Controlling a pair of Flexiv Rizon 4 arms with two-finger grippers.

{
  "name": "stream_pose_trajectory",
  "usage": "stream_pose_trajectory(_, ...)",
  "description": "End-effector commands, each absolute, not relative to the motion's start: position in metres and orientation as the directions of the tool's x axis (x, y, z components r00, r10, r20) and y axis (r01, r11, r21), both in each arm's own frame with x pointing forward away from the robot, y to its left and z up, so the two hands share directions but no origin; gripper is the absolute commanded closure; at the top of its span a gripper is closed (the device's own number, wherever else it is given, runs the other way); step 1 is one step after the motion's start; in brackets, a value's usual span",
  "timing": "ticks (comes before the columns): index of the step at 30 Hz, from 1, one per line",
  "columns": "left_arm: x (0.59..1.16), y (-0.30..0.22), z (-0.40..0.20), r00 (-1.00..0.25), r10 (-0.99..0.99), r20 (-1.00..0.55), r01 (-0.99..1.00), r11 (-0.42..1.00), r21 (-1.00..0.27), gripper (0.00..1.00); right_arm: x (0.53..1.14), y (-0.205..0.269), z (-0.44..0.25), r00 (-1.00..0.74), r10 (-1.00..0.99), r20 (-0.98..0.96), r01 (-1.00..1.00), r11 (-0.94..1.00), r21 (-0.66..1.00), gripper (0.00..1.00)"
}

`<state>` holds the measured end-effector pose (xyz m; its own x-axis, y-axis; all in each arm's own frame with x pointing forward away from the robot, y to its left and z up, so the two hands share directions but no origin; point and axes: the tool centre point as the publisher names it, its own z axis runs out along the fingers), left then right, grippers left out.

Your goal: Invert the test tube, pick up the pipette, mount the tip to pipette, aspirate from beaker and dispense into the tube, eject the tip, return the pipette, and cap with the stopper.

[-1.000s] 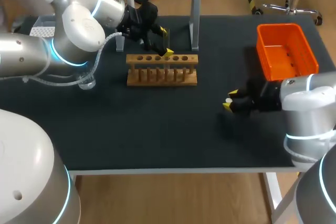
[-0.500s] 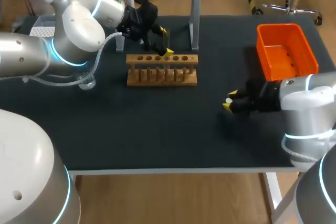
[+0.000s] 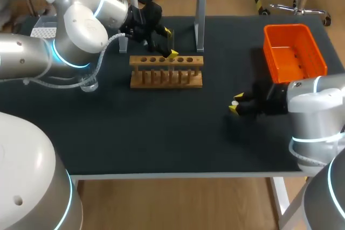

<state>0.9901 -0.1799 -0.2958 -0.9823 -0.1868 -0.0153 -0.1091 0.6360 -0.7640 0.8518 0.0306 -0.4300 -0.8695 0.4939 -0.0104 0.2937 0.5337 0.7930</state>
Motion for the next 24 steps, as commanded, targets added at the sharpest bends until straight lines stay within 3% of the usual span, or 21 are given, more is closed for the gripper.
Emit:
stream_pose_trajectory(1, 0.9911, -0.1800, -0.2951, -0.983, -0.185, -0.012, -0.111, 0.639, -0.761, 0.00, 0.8513, 0.0302, -0.4299, -0.869, 0.495, -0.011, 0.294, 0.533, 0.794, 0.58)
stream_pose_trajectory(24, 0.9911, -0.1800, -0.2951, -0.983, -0.185, -0.012, -0.111, 0.639, -0.761, 0.00, 0.8507, 0.0298, -0.4302, -0.869, 0.495, -0.012, 0.294, 0.535, 0.792, 0.65)
